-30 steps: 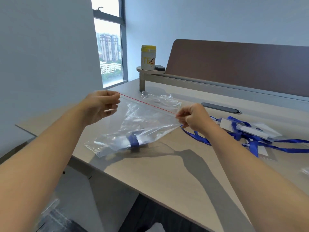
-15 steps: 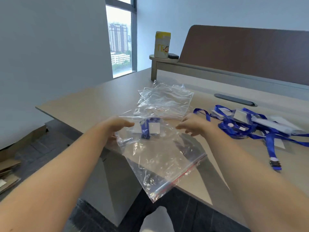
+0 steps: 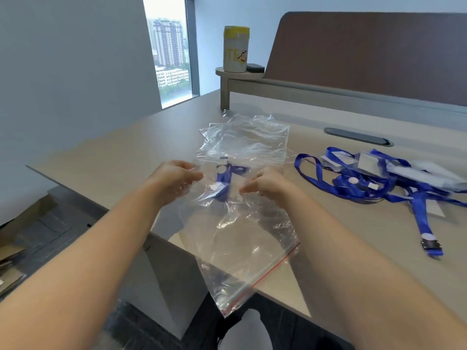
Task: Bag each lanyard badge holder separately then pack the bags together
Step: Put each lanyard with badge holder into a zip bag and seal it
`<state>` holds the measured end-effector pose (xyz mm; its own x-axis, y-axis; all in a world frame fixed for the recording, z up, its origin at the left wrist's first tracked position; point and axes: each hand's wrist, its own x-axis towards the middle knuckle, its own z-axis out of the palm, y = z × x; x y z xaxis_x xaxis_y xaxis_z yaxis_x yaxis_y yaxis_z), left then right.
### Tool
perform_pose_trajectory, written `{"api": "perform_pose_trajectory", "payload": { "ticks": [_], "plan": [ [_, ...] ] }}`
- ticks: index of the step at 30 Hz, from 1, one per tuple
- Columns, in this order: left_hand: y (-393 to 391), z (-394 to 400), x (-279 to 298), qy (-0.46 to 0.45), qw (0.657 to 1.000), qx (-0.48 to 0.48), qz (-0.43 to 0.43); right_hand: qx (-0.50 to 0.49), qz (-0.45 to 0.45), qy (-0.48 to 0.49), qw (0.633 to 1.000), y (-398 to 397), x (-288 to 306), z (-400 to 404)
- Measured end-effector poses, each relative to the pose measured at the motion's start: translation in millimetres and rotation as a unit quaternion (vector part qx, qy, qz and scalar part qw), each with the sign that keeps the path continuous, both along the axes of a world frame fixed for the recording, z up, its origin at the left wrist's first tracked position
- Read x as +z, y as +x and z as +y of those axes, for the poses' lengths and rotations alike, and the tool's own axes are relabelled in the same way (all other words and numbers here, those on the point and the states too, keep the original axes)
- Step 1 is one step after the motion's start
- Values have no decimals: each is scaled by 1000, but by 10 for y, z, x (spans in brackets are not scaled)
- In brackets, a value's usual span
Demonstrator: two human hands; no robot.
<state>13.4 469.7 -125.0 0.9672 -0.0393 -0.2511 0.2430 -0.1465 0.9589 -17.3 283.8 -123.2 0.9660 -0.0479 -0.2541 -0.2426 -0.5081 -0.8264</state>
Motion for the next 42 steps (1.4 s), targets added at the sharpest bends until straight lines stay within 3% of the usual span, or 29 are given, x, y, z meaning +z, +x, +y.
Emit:
{"api": "perform_pose_trajectory", "payload": {
  "ticks": [7,12,17,22,26,31,34,42],
  "plan": [
    [-265,-175,454,-100,993,0,-70,-45,-77,86,992,-219,289,-226],
    [-388,-715,608,-89,989,-45,-107,-83,-100,171,977,-558,508,-625],
    [-532,-1608,603,-41,979,-152,-131,-215,-175,79,957,-941,516,-1401],
    [-703,-2574,485,33,956,-226,-183,-374,-217,24,901,-1498,478,-2304],
    [-733,-3231,433,129,923,-275,-236,-491,-231,-28,839,-1821,447,-2963],
    [-648,-3944,304,232,873,-323,-281,-596,-180,-32,782,-2014,328,-3657],
    [-581,-4314,182,297,840,-340,-301,-619,-148,-18,771,-2076,164,-3979],
    [-327,-4832,-132,457,736,-345,-362,-630,-78,-88,768,-2077,-137,-4365]
  ]
}}
